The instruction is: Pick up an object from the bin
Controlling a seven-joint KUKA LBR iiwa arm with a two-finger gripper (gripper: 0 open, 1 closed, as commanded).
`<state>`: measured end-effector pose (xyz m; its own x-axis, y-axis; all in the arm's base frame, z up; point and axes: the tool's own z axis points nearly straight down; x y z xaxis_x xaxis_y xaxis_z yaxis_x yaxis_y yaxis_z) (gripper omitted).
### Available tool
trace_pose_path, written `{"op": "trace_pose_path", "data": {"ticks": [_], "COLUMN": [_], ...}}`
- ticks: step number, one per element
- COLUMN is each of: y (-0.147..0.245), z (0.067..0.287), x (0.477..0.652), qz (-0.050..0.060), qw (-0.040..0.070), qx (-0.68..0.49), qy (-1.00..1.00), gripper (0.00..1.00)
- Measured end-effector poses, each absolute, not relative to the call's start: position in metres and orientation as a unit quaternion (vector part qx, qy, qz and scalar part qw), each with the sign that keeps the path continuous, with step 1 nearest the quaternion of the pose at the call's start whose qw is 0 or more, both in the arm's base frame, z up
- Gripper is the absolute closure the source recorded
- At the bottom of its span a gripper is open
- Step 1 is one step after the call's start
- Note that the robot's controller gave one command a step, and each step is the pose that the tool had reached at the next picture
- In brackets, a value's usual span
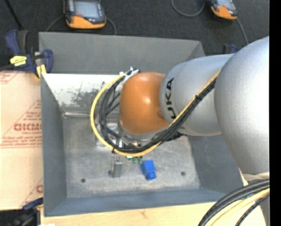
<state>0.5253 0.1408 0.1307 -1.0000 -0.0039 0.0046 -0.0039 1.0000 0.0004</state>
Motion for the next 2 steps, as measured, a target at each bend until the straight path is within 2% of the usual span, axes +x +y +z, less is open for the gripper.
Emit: {"op": "trace_pose_path", "data": {"ticks": [1,2], "y": [0.075,0.089], "z": [0.153,0.066], "x": [0.587,0.654], "qz": [0.002,0.001], "qw": [-0.005,0.0], "qx": [0.025,0.041], "qy": [-1.0,-0.999], "gripper": [0.0,0.0]}}
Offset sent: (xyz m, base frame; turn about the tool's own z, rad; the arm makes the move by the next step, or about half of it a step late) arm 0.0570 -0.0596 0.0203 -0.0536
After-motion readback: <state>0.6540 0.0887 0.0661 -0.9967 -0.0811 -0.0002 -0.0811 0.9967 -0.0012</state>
